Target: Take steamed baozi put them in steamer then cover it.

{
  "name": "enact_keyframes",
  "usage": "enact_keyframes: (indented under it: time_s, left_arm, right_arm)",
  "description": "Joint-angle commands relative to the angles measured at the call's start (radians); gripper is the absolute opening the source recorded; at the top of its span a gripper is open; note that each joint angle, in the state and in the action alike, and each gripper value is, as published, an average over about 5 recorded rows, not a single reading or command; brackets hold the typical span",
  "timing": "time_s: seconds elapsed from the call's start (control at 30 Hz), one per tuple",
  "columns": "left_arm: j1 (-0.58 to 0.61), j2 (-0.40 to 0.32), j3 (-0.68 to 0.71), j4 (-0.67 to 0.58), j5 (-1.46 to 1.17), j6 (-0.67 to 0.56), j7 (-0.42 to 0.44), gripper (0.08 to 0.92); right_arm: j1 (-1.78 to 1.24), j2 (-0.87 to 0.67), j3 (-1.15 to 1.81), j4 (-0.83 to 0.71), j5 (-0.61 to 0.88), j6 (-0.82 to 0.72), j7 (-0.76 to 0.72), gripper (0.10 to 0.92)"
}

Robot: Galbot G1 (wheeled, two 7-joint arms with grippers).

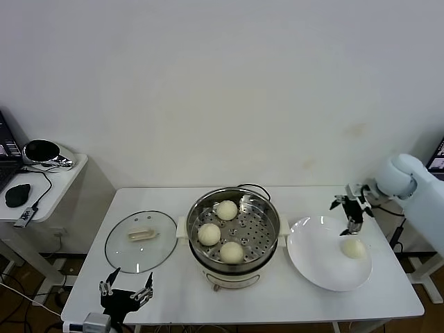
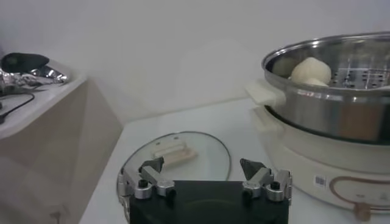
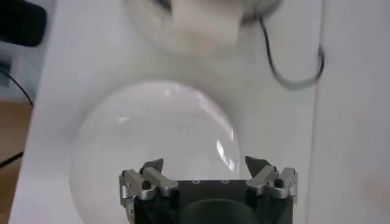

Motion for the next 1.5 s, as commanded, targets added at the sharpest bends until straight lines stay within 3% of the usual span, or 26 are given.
enact_keyframes:
  time_s: [0.03, 1.27, 1.4, 1.5]
  left_arm:
    - [-0.009, 0.005, -0.005, 0.015, 0.001, 0.004, 0.009, 0.823]
    - [-0.053, 0.012, -0.003, 0.093, -0.003, 0.006, 0.01, 0.823]
    - [-0.054, 0.012, -0.002, 0.091, -0.002, 0.007, 0.01, 0.823]
    - [-0.054, 0.011, 0.001, 0.094, 0.002, 0.006, 0.009, 0.823]
  right_arm:
    - [-0.106, 0.076, 0.086, -0.162, -0.166, 0.042, 0.025, 0.823]
    - [-0.139, 0.124, 0.093, -0.256, -0.234, 0.06, 0.039, 0.823]
    - [-0.137, 0.125, 0.095, -0.259, -0.226, 0.055, 0.043, 0.762]
    - [-0.135, 0.121, 0.095, -0.254, -0.219, 0.047, 0.048, 0.672]
